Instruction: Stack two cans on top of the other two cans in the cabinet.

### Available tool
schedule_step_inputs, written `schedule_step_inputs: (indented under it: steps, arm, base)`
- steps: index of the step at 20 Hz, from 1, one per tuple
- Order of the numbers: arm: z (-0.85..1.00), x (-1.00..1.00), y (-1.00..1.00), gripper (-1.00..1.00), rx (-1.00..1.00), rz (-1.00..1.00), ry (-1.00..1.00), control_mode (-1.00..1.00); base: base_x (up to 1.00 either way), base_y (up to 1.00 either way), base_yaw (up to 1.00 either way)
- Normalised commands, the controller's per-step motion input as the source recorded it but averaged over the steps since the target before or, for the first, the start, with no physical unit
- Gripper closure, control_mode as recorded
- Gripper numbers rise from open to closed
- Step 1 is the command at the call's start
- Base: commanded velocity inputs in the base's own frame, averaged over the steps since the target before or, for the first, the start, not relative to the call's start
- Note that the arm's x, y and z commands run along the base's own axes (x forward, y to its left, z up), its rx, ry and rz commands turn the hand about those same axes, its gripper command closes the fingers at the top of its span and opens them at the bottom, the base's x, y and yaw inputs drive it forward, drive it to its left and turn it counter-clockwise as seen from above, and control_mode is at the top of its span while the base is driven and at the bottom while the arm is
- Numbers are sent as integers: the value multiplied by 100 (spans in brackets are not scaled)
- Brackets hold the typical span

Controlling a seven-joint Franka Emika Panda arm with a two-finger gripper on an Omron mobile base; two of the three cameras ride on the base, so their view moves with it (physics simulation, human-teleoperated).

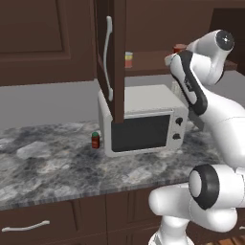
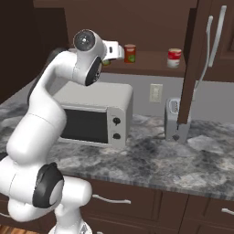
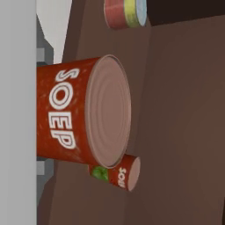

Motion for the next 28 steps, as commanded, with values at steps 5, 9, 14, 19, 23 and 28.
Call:
schedule_step_inputs:
  steps: [5, 9, 14, 19, 23, 28]
  arm:
    - [9, 0, 50, 100, 7, 0, -2, -100]
    - [15, 5, 44, 100, 11, 0, 0, -100]
    - [22, 10, 30, 100, 13, 8, 0, -100]
    - [9, 14, 18, 100, 8, 12, -4, -100]
    - [3, 18, 11, 100, 4, 17, -13, -100]
    - [3, 13, 17, 100, 3, 10, -11, -100]
  base:
    - [0, 0, 0]
    - [0, 0, 0]
    - [0, 0, 0]
    - [0, 0, 0]
    - [0, 0, 0]
    - [0, 0, 0]
